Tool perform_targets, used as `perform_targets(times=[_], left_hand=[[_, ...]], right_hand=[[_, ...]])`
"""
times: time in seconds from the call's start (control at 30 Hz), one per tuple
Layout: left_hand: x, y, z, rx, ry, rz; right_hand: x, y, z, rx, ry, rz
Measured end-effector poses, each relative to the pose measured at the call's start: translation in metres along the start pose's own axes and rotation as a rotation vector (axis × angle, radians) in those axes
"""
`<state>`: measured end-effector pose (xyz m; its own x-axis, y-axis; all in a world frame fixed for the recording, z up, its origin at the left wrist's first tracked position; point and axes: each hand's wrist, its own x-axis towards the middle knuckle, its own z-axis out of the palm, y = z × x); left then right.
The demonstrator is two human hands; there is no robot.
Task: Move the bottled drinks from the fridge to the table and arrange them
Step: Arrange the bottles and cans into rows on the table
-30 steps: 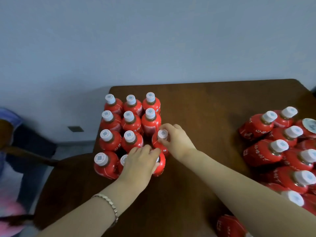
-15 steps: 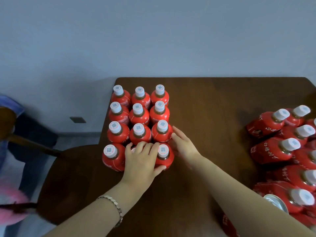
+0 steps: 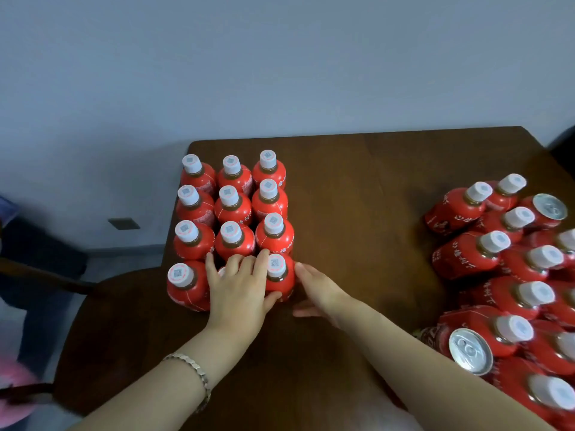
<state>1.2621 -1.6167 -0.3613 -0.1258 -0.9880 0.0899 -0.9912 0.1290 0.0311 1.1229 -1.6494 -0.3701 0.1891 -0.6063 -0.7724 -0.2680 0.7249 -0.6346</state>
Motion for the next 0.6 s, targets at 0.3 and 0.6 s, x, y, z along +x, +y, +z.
perform_targets(times=[0.3,0.6], left_hand=[[0.014,0.093,-0.041,-0.274,-0.139,0.371],[0.076,0.233,-0.033,-0.406,-0.313,0.468]], right_hand=[[-0.093,0.019,-0.143,-0.736,0.481,-0.359],[-0.131,0.067,-0.263,-0.835,0.767,0.117]])
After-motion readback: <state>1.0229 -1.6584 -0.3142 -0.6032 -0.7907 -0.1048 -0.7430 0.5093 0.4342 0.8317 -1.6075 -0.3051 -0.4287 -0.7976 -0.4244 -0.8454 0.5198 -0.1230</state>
